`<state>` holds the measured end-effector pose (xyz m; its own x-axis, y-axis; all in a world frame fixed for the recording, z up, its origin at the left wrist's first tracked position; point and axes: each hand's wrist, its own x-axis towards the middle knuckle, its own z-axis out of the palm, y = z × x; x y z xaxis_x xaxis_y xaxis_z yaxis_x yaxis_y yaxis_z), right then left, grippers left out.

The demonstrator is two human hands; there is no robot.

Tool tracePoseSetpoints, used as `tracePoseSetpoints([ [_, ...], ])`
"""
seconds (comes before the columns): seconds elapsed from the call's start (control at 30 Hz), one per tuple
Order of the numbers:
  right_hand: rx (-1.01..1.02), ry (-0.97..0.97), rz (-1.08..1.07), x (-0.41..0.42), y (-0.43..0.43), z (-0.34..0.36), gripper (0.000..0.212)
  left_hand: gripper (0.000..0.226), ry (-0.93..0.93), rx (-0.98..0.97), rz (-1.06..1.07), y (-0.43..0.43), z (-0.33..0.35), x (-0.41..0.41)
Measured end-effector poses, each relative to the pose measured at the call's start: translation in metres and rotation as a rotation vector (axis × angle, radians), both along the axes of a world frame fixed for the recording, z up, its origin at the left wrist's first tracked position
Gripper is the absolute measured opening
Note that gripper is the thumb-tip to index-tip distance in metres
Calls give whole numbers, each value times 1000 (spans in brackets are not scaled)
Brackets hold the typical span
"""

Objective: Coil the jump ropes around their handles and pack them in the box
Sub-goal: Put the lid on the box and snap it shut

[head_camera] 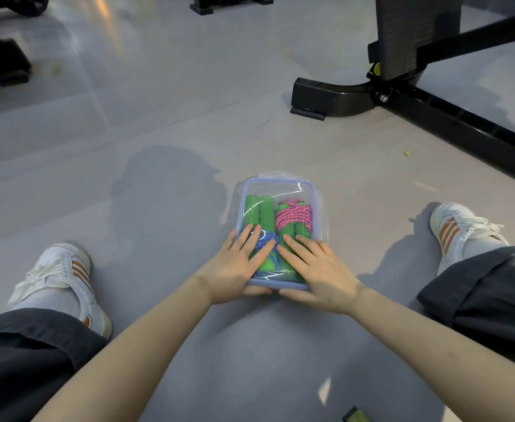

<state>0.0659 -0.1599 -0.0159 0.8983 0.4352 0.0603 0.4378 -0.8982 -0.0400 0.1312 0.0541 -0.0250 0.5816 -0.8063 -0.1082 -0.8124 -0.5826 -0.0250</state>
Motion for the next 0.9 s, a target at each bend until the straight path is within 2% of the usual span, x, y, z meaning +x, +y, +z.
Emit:
tracePoseSetpoints([
  [0.1,169,117,-20,13,-1,17,76,96,8,91,11,5,11,5],
  [0.3,69,230,-183,39,5,27,96,90,-40,145,4,22,20,20],
  [0.47,113,101,-197,31,25,23,83,90,-184,205,-29,39,43,42],
  [0.6,129,30,-143,25,41,18,71,87,28,472,161,39,70,44],
  [0.7,159,100,-106,31,36,25,70,65,157,373,371,10,74,24],
  [0.77,237,188,-120,41,25,26,69,55,251,200,539,-23,62,3],
  [0.83,202,224,-161,50,9,22,74,59,359,33,733,-54,45,-18],
  [0.9,111,262,-236,49,-2,20,82,66,365,-54,841,-69,26,-28],
])
